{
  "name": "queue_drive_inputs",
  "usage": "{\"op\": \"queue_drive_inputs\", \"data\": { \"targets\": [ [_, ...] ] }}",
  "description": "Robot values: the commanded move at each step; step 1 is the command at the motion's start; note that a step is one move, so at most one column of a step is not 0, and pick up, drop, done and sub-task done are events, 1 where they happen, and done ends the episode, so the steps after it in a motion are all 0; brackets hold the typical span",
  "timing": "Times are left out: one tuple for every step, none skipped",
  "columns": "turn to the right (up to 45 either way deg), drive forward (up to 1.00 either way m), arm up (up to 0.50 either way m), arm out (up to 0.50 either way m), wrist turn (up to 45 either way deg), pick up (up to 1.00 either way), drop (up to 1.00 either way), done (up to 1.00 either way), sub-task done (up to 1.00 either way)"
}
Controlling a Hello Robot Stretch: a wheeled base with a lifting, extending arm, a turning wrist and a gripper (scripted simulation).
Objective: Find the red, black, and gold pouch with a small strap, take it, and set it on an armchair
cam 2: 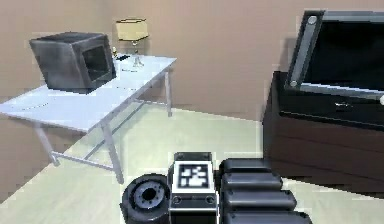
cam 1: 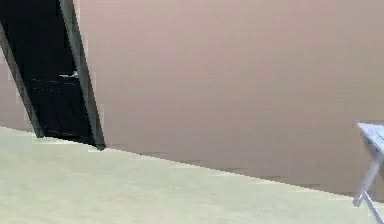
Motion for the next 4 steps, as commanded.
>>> {"op": "queue_drive_inputs", "data": {
  "targets": [
    [0.0, 0.45, 0.00, 0.00, 0.0, 0.00, 0.00, 0.00, 0.00],
    [-42.0, 0.00, 0.00, 0.00, 0.0, 0.00, 0.00, 0.00, 0.00],
    [0.0, 0.45, 0.00, 0.00, 0.0, 0.00, 0.00, 0.00, 0.00],
    [-30.0, 0.00, 0.00, 0.00, 0.0, 0.00, 0.00, 0.00, 0.00]
  ]
}}
